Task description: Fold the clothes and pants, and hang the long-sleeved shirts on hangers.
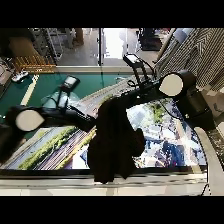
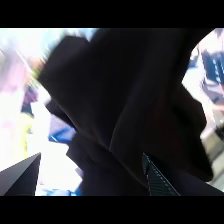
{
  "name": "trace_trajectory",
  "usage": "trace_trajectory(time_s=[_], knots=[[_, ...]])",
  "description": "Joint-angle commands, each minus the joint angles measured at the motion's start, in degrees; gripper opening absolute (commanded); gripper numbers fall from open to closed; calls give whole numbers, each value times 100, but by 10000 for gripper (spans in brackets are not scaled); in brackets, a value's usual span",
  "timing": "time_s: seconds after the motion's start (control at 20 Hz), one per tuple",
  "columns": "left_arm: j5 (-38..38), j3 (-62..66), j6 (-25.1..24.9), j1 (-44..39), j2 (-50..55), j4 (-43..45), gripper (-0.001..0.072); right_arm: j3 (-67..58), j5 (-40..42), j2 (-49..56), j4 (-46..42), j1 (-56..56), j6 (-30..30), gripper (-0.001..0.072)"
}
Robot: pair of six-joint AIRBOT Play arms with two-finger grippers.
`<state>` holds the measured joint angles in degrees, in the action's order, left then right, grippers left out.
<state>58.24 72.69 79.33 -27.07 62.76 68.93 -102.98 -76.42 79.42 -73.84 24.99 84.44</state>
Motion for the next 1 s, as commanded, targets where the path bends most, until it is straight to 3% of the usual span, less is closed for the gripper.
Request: trace_trajectory(time_s=[0.0,0.1,0.15,0.3,0.65,0.9,0.95], knots=[[-125,-337,236,-155,614,-608,709,-7,96,33,-63,0,-9,25],[-448,-367,-63,-175,909,-1294,706,-7,94,33,-76,0,-13,25],[-686,-367,-66,-175,1029,-1508,643,-7,90,33,-98,0,-13,25],[-973,-365,-31,-140,1141,-1585,38,-7,4,15,-181,-2,-15,24],[-1563,0,-396,509,232,-1526,11,-81,-852,-79,-470,-2,-210,24],[-1172,1987,-516,1408,48,-1547,11,-1425,-2909,-411,-444,4,-466,24],[-1102,2422,-529,1421,81,-1545,11,-1727,-2841,-560,-361,4,-501,23]])
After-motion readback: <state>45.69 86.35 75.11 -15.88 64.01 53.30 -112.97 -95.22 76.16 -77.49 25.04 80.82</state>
